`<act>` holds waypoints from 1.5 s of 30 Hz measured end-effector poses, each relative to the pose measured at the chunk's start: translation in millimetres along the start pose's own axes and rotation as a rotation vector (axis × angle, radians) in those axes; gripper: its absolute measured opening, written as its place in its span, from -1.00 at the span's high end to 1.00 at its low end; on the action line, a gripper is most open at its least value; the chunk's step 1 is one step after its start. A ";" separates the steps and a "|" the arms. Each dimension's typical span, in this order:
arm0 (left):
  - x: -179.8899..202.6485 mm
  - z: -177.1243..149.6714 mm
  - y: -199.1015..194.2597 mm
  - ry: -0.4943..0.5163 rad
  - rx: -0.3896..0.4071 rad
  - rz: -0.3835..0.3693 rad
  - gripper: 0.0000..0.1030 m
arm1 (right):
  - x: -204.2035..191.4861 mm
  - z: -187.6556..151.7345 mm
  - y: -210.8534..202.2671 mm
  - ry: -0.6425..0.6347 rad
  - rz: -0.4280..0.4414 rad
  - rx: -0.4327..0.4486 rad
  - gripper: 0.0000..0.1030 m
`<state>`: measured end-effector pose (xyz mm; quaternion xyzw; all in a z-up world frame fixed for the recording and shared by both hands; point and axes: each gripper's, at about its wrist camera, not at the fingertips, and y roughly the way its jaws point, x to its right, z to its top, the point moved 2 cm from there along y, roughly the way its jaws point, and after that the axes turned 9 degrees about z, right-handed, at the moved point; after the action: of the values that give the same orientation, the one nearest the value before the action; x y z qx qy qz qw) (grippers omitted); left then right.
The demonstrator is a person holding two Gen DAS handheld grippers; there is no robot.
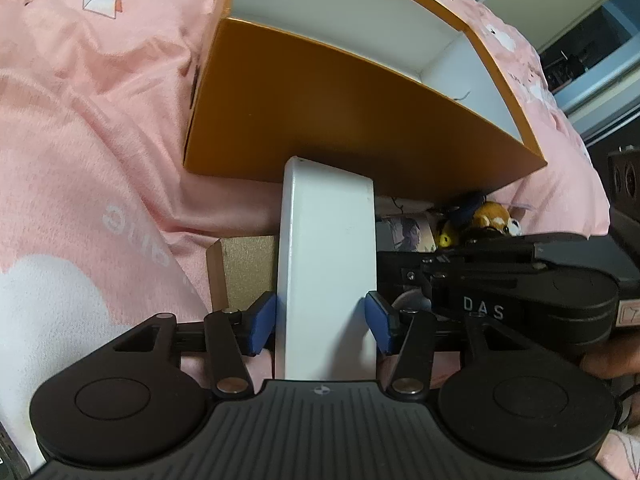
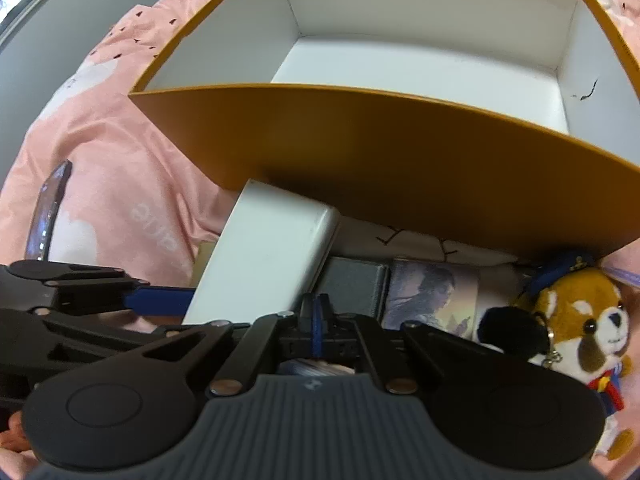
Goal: Organize objects
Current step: 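Lift the white case with the left tool while the right tool reaches toward the gold cube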
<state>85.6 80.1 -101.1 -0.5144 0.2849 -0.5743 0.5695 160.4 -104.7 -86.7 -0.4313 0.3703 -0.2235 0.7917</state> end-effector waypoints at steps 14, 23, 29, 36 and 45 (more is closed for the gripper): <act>-4.2 -8.2 -10.0 -0.034 0.057 0.007 0.17 | -5.5 -6.0 0.7 0.016 0.027 0.045 0.97; 1.8 -15.2 -43.3 -0.011 0.149 0.066 0.56 | -29.7 -2.9 -5.7 -0.097 0.041 0.094 0.97; 2.8 -13.7 -37.6 -0.024 0.129 0.008 0.57 | -22.8 -7.8 -3.5 -0.082 -0.049 0.065 0.93; 4.1 -8.1 -23.2 -0.054 0.082 0.013 0.38 | -7.5 -14.4 -8.5 -0.041 -0.062 0.067 0.93; 6.0 -9.7 -30.8 -0.060 0.125 -0.067 0.42 | 1.2 -18.8 -9.6 -0.009 -0.092 0.049 0.92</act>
<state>66.6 77.8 -74.4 -0.5041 0.2142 -0.5940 0.5892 146.2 -120.3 -85.6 -0.4295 0.3411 -0.2669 0.7924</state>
